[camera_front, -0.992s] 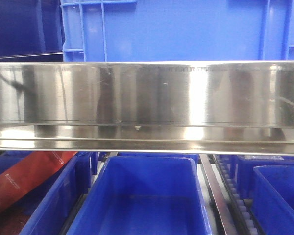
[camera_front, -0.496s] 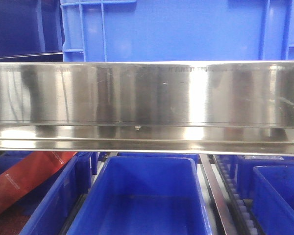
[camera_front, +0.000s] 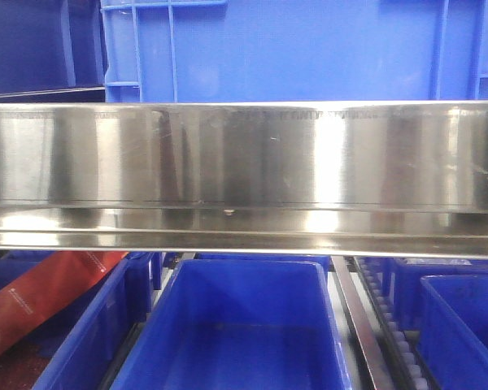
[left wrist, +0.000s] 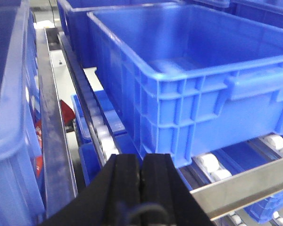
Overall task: Place cylindrical capacitor in blue bin on shelf
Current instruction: 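Lower the capacitor into a blue bin and open the right gripper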
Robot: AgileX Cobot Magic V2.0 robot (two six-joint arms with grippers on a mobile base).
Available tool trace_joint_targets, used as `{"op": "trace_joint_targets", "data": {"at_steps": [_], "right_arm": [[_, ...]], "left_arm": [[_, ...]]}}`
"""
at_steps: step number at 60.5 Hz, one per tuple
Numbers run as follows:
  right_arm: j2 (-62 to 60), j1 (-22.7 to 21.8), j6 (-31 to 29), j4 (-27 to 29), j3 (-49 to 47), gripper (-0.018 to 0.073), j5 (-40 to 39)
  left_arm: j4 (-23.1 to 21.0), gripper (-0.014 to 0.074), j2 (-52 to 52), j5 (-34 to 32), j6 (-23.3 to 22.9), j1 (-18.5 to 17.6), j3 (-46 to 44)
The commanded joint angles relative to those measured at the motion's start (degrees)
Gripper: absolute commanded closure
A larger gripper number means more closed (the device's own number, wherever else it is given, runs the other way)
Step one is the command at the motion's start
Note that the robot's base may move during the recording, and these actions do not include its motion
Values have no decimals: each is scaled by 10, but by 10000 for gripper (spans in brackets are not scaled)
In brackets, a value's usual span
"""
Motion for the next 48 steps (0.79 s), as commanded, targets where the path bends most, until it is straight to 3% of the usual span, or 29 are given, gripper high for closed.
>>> {"op": "trace_joint_targets", "data": {"at_steps": [1, 10, 25, 29, 41, 48], "right_arm": [[68, 29, -13, 0, -73, 659, -2], [189, 59, -13, 0, -181, 659, 36], [353, 60, -13, 17, -274, 631, 106], [387, 60, -13, 18, -283, 557, 114], [449, 60, -13, 19, -285, 204, 125], [461, 59, -13, 19, -285, 90, 134]], "left_arm": [[0, 707, -5, -21, -6, 3, 2], [0, 707, -5, -31, -6, 3, 2], [-1, 707, -5, -31, -6, 3, 2], [-1, 707, -5, -31, -6, 3, 2], [-7, 707, -5, -31, -6, 3, 2], [-10, 707, -5, -31, -6, 3, 2]]}}
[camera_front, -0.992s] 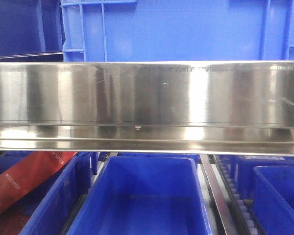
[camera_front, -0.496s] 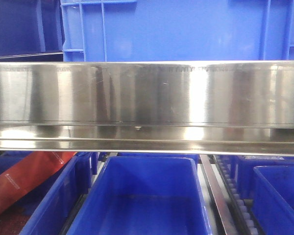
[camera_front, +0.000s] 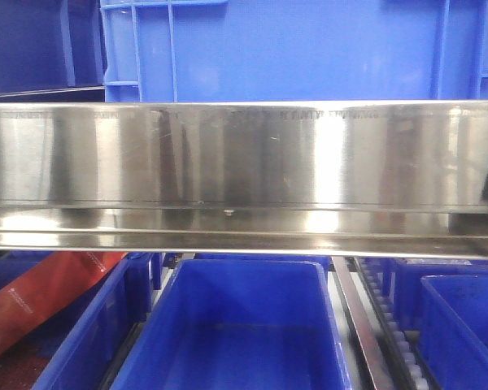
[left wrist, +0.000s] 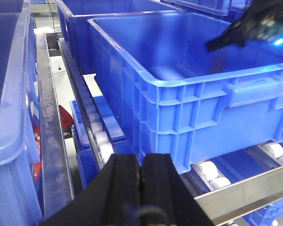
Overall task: Place cylindrical capacitor in blue bin on shelf
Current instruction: 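Lower the capacitor into a blue bin and open the right gripper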
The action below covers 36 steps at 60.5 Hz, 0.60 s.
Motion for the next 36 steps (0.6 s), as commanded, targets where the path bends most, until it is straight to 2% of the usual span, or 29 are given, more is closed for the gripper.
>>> {"op": "trace_joint_targets", "data": {"at_steps": [1, 10, 23, 30, 36], "right_arm": [[3, -1, -5, -1, -6, 70, 0], [-4, -1, -4, -1, -8, -15, 0], [-59, -1, -3, -1, -8, -3, 1], [-105, -1, -3, -1, -8, 127, 3], [-149, -1, -3, -1, 0, 335, 9]], "left_arm": [[-9, 707, -3, -13, -4, 3, 0], [-13, 707, -3, -13, -4, 3, 0], [-13, 707, -3, -13, -4, 3, 0], [-13, 707, -3, -13, -4, 3, 0], [-13, 707, -3, -13, -4, 3, 0]]}}
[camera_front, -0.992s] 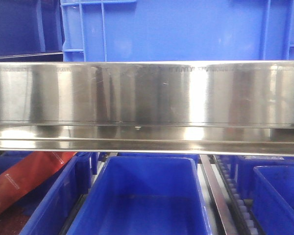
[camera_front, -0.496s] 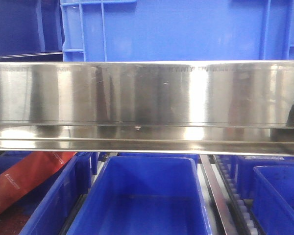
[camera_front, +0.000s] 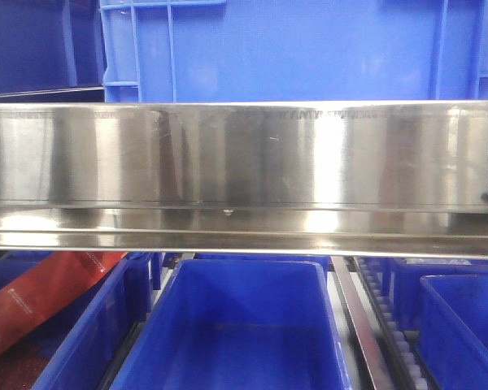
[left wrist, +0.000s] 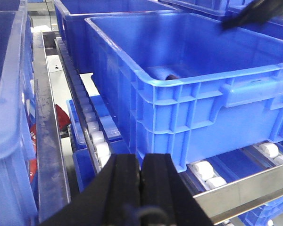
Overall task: Place cylindrical capacitor in blue bin on shelf
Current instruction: 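Lower the capacitor into a blue bin and open the right gripper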
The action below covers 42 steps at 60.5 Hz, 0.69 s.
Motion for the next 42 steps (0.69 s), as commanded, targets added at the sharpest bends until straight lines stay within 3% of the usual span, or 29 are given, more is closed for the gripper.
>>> {"op": "trace_joint_targets", "data": {"at_steps": [1, 8, 14, 42], "right_arm": [[-50, -1, -3, -1, 5, 365, 0], [-114, -1, -3, -2, 48, 582, -10], [-173, -1, -3, -14, 108, 677, -33], [-486, -14, -3, -27, 475, 702, -196]], "left_arm": [[-3, 707, -3, -12, -4, 3, -1], [-1, 707, -3, -12, -4, 3, -1], [-1, 707, -3, -12, -4, 3, -1], [23, 707, -3, -12, -4, 3, -1]]}}
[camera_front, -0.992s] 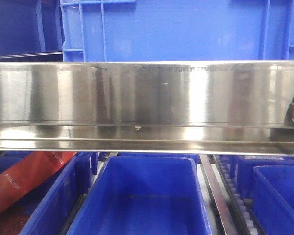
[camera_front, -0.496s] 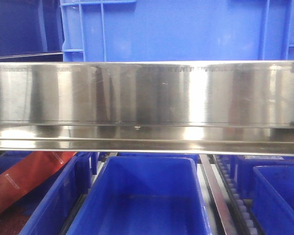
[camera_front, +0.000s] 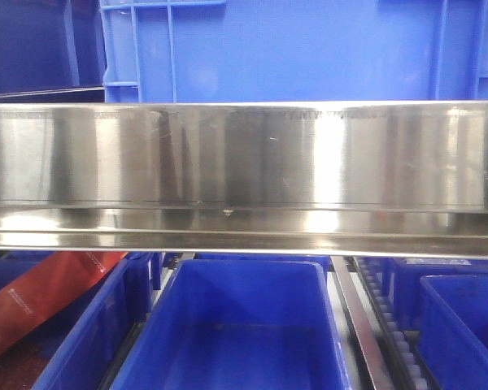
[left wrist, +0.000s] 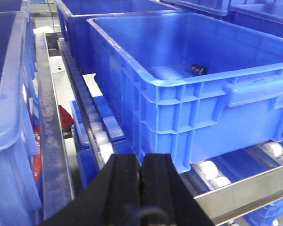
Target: Place cylindrical capacitor in blue bin on shelf
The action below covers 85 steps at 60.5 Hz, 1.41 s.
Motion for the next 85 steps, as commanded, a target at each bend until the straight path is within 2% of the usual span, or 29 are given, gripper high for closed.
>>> {"op": "trace_joint_targets", "data": {"at_steps": [1, 11, 23, 69, 76, 85], "right_arm": [[-58, -3, -3, -7, 65, 702, -56], [-149, -3, -3, -7, 174, 702, -119], [-203, -3, -3, -7, 243, 702, -150], [-203, -3, -3, -7, 249, 702, -148], [-203, -3, -3, -7, 249, 702, -148], [-203, -3, -3, -7, 249, 702, -148]], "left_arm": [[9, 707, -3, -13, -4, 3, -1], [20, 707, -3, -13, -4, 3, -1], [37, 707, -3, -13, -4, 3, -1], [44, 707, -6, -22, -4, 4, 8], [37, 707, -36, -69, -4, 39, 51], [28, 707, -117, -140, 0, 111, 156]]}}
